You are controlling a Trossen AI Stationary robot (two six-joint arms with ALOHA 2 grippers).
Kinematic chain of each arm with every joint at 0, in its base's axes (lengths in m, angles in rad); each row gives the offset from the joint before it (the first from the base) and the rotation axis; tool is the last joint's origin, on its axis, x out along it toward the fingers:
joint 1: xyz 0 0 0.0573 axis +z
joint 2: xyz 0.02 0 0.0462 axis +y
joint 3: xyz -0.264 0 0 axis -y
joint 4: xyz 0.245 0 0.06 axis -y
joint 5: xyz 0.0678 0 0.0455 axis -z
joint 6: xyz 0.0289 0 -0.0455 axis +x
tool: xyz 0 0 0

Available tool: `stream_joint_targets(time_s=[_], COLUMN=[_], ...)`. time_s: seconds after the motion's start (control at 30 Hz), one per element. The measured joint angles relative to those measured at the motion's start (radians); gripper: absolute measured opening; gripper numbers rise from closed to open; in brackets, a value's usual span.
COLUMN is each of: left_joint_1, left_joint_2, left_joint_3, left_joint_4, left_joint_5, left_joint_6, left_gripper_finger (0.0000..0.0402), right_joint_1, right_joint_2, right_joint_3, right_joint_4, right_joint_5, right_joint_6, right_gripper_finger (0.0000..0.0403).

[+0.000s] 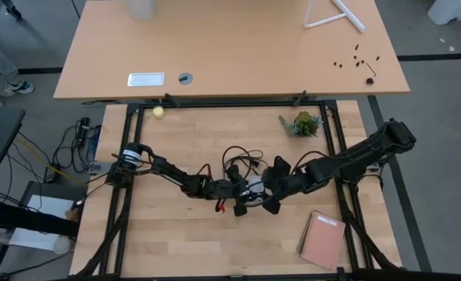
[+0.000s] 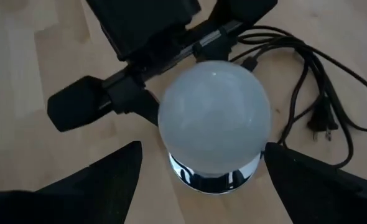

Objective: Screw lightbulb
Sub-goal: Remove the white lightbulb from the lamp

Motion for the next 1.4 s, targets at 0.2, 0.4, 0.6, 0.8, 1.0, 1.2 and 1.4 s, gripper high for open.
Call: stream_joint_targets(time_s=[0.2, 0.4, 0.6, 0.8, 1.0, 1.2, 1.4], left_joint_1=[0.000, 0.000, 0.000, 0.000, 0.000, 0.000, 0.000], left_joint_2=[0.000, 0.000, 0.000, 0.000, 0.000, 0.000, 0.000], left_joint_3=[0.000, 0.000, -0.001, -0.001, -0.001, 0.000, 0.000], left_joint_4=[0.000, 0.000, 0.002, 0.000, -0.007, -0.010, -0.013], left_joint_5=[0.000, 0.000, 0.000, 0.000, 0.000, 0.001, 0.000], left_joint_6=[0.000, -0.003, -0.004, -0.004, -0.007, -0.026, -0.027], left_gripper_finger=[0.0184, 0.0184, 0.0184, 0.0184, 0.0184, 0.0184, 0.0184], right_joint_1=[0.001, -0.002, -0.054, -0.086, -0.118, -0.161, -0.167], right_joint_2=[0.018, 0.144, 0.260, 0.352, 0.362, 0.362, 0.362], right_joint_3=[0.022, 0.086, 0.296, 0.473, 0.485, 0.485, 0.485], right_joint_4=[-0.010, -0.058, -0.292, -0.470, -0.450, -0.472, -0.481], right_joint_5=[0.007, -0.007, -0.009, -0.078, -0.148, -0.199, -0.198], right_joint_6=[0.037, 0.070, 0.087, 0.026, 0.028, 0.101, 0.128], right_gripper_finger=[0.0347, 0.0347, 0.0347, 0.0347, 0.0347, 0.0347, 0.0347])
